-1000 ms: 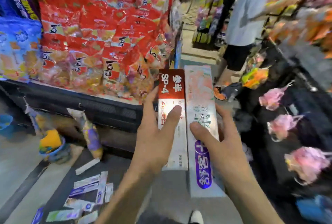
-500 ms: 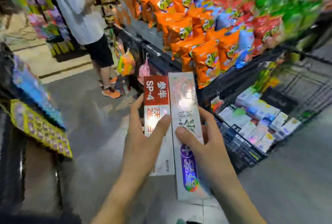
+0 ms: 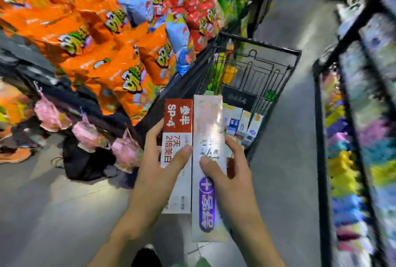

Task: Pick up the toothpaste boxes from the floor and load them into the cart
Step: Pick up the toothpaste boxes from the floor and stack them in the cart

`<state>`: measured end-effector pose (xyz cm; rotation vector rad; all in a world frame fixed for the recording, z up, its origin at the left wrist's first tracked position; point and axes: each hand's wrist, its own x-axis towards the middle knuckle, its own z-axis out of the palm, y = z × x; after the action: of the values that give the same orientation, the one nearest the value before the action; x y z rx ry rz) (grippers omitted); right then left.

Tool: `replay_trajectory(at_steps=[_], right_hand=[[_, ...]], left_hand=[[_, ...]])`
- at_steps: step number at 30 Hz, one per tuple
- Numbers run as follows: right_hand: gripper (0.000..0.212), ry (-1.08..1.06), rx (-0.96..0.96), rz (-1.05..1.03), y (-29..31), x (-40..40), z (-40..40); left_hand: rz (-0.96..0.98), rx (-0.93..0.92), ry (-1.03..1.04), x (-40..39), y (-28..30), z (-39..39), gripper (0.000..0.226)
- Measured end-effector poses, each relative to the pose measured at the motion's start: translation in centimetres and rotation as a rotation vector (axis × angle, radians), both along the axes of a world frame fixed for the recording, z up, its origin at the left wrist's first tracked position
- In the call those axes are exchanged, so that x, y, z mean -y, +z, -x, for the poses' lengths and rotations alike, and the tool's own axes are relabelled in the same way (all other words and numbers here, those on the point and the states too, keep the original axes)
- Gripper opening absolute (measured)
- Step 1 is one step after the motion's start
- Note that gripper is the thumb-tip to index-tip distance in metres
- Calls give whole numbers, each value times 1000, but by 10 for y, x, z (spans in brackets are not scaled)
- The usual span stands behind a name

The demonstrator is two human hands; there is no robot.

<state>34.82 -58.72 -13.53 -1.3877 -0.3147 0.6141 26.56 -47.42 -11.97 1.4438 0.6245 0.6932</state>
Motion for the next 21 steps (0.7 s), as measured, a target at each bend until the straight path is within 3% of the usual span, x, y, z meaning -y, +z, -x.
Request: replay_trajectory(at_steps=[9, 15, 21], right_hand=[[52, -239, -16, 99, -27, -70, -86], [60, -367, -111, 151, -58, -132, -141], [55, -435, -250, 129, -102, -157, -205]], left_hand=[[73, -63, -244, -94, -46, -125, 58], [75, -138, -412, -161, -74, -198, 59], [109, -266, -540, -197, -125, -275, 68]])
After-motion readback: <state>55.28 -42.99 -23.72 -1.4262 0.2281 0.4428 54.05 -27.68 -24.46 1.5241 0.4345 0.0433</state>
